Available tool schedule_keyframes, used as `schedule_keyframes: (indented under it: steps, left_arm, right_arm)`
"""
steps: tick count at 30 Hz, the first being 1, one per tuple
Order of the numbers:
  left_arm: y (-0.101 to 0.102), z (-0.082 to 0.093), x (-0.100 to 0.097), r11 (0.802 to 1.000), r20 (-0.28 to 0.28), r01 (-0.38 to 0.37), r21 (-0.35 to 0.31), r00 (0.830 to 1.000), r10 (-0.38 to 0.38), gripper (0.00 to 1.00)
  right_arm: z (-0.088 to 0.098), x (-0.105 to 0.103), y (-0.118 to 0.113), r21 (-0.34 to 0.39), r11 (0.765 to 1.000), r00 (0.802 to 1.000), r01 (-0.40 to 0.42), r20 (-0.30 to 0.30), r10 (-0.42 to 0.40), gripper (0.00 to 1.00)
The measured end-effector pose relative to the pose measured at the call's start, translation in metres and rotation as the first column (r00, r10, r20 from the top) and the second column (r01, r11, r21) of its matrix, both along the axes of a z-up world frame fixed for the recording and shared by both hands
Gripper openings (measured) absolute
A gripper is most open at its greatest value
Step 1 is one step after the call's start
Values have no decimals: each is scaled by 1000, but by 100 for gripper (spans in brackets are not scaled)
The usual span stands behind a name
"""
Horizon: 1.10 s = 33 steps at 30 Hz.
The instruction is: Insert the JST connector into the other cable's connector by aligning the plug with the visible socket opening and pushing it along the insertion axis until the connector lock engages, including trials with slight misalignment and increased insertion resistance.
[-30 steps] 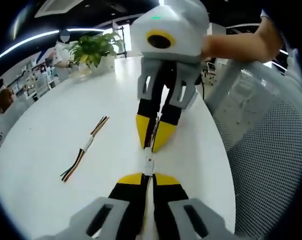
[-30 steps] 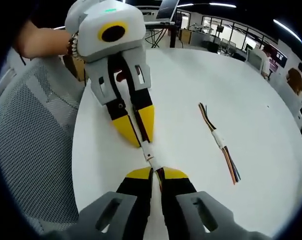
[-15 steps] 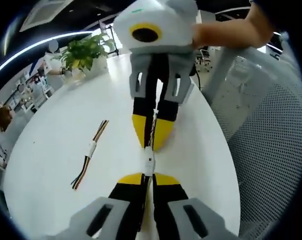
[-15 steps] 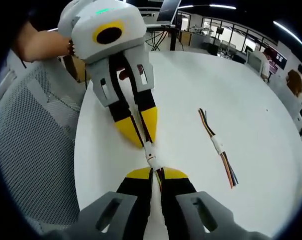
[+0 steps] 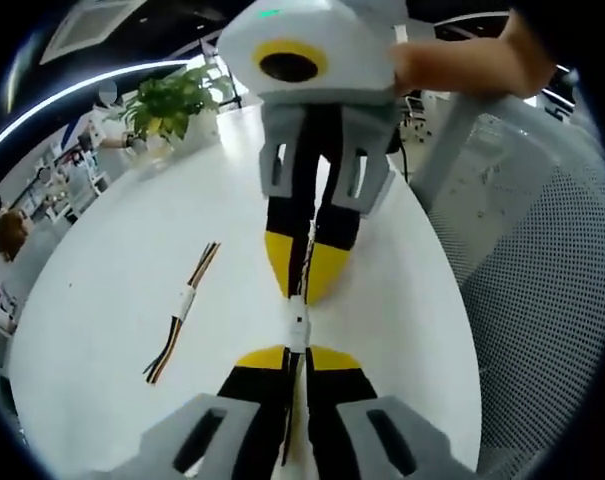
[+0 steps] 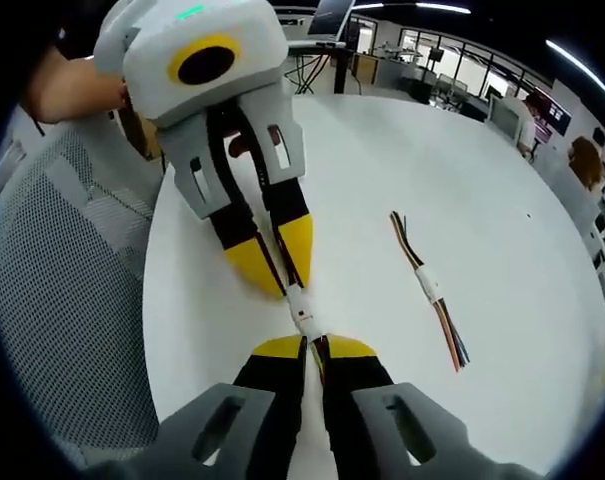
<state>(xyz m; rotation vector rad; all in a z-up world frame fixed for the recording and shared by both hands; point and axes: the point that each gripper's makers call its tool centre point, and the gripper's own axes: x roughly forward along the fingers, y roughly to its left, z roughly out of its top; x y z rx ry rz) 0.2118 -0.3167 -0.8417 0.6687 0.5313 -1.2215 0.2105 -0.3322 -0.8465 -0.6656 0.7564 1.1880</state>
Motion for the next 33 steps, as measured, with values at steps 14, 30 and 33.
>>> schedule_keyframes:
  steps: [14, 30, 33]
  left_arm:
    - [0, 4, 0, 1000, 16, 14, -3, 1000, -14, 0]
    - [6, 4, 10, 997, -8, -67, -46, 998, 66, 14]
    - [9, 10, 12, 994, -1, -76, -74, 997, 77, 2]
  right_arm:
    - [15, -6, 17, 77, 994, 996, -76, 41, 73, 3]
    - [28, 15, -2, 157, 987, 999, 23, 35, -29, 3]
    - [30, 12, -1, 196, 980, 999, 32, -3, -32, 3]
